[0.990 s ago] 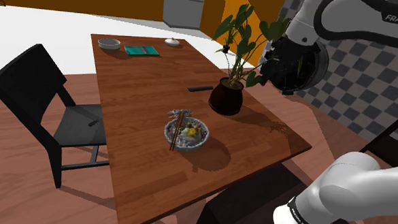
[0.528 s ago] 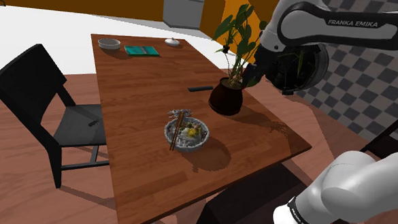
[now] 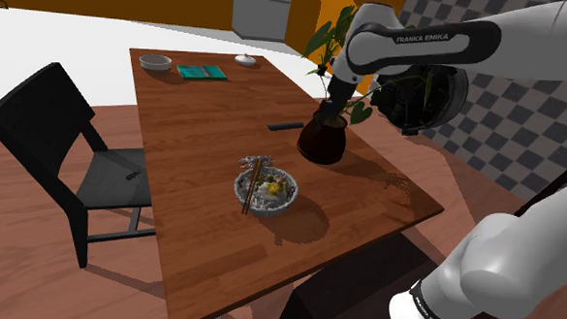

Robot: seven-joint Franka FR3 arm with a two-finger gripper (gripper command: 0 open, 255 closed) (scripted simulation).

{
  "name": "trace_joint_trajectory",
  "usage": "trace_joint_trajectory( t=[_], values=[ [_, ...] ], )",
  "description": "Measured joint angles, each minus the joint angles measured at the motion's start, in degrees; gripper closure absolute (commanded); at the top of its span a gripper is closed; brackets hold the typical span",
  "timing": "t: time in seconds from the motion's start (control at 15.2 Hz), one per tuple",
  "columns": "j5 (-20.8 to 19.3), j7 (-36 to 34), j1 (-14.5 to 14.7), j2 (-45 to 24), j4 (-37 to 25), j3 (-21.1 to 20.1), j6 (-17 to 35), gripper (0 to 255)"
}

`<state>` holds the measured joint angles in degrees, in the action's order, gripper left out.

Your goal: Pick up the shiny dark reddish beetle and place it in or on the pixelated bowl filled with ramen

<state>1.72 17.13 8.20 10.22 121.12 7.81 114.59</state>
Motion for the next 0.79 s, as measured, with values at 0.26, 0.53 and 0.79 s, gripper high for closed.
trace_joint_trajectory(
  t=[0.26,0.53,0.79],
  values=[
    [2.7,5.6,1.2,-8.7,-5.8,-0.1,1.4,0],
    [5.1,11.2,1.7,-16.9,-10.7,-0.9,3.0,0],
    [7.0,15.9,1.9,-25.7,-19.0,-2.2,2.0,0]
  ],
)
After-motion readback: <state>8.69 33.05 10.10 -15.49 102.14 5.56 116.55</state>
